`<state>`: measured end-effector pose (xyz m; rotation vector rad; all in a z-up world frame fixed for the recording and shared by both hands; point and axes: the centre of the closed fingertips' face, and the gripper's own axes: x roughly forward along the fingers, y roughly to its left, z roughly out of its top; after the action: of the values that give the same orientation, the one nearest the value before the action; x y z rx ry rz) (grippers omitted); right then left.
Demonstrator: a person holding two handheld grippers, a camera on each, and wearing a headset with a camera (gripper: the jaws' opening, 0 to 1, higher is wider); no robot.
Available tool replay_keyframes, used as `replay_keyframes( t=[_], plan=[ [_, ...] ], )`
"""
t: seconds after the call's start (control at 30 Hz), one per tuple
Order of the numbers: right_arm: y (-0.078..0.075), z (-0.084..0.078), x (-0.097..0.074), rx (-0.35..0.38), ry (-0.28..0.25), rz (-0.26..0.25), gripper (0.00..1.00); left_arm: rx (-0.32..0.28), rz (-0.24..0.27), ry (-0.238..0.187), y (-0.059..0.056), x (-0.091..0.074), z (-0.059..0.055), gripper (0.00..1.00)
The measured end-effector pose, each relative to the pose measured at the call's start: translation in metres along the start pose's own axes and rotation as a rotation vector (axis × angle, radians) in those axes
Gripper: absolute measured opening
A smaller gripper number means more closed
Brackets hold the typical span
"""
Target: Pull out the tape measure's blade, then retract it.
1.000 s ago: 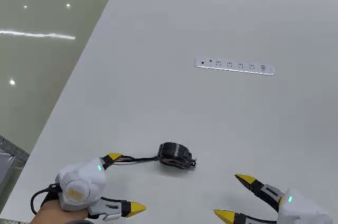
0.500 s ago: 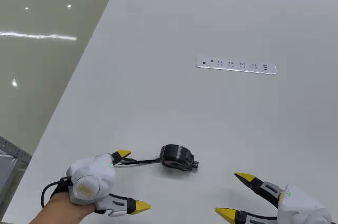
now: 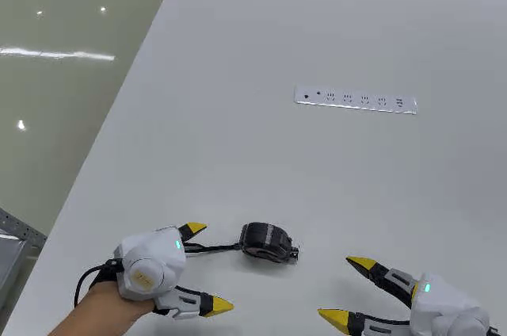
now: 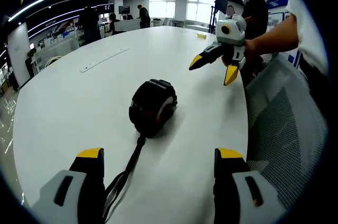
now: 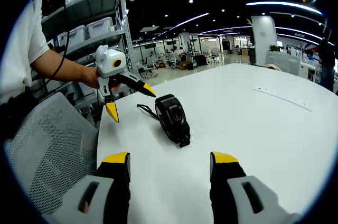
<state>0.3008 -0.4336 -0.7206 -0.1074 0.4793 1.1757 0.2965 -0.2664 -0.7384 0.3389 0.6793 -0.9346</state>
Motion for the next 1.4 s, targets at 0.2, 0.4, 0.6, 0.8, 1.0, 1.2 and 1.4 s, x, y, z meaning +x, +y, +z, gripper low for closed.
replay_keyframes(
  t=[0.2,0.4,0.6,0.8,1.0,1.2,1.4],
  plan=[
    [-0.002,0.001,0.006,-0.010,-0.002,0.013,0.61,0.013,-0.019,0.003,0.004,0.007,0.004,0.84],
    [0.000,0.001,0.011,-0.030,0.000,0.042,0.60,0.030,-0.042,0.006,0.005,0.016,0.010,0.84],
    [-0.003,0.000,0.019,-0.039,0.004,0.055,0.59,0.060,-0.065,0.007,0.004,0.025,0.017,0.83],
    [-0.003,0.000,0.028,-0.033,-0.002,0.071,0.58,0.083,-0.099,0.021,0.001,0.035,0.018,0.83],
    [-0.003,-0.001,0.037,-0.038,0.002,0.082,0.57,0.101,-0.116,0.035,0.002,0.041,0.019,0.81],
    [-0.005,-0.003,0.045,-0.037,0.000,0.092,0.57,0.112,-0.132,0.044,0.003,0.048,0.018,0.80],
    [-0.006,-0.004,0.049,-0.046,0.010,0.101,0.56,0.114,-0.145,0.046,0.003,0.055,0.018,0.77]
  ],
)
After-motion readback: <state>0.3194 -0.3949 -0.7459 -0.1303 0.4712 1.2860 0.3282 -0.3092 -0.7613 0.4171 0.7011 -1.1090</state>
